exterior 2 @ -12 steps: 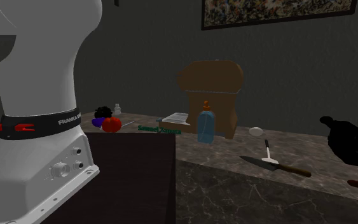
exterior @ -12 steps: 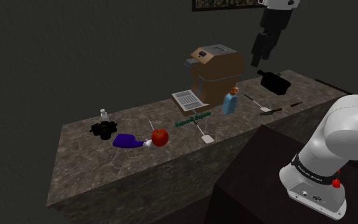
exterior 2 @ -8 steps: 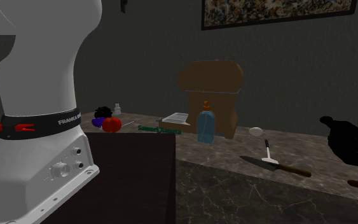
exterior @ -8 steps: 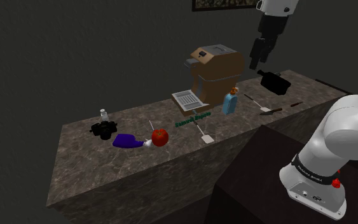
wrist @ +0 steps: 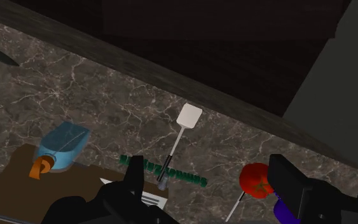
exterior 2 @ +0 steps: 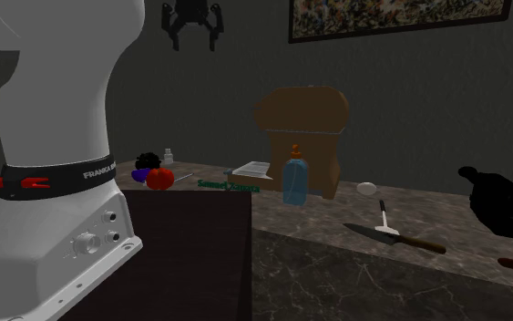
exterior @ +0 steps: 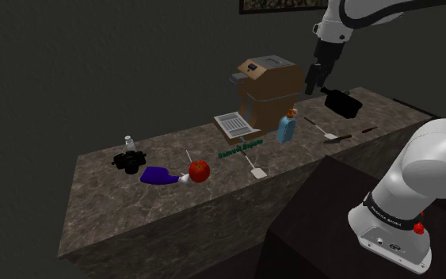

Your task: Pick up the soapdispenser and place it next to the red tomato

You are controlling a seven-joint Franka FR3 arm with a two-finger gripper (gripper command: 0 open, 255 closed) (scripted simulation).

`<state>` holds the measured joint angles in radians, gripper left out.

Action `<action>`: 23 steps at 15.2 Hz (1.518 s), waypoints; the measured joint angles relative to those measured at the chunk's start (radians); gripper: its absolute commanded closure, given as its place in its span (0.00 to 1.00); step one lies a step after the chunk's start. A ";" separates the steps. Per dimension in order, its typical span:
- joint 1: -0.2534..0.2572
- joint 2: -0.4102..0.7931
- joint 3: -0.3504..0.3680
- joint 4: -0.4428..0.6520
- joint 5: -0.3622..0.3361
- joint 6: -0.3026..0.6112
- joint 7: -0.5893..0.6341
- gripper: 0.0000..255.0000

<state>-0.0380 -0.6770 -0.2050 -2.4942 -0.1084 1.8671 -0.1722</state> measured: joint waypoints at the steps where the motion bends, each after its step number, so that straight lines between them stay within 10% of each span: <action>1: -0.002 0.029 -0.016 0.001 -0.004 0.030 -0.015 0.00; 12: -0.009 0.371 -0.219 0.065 0.018 0.329 -0.239 0.00; 23: -0.035 0.837 -0.328 0.296 0.330 0.513 -0.594 0.00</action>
<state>-0.0726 0.1599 -0.5326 -2.1982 0.2215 2.3797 -0.7657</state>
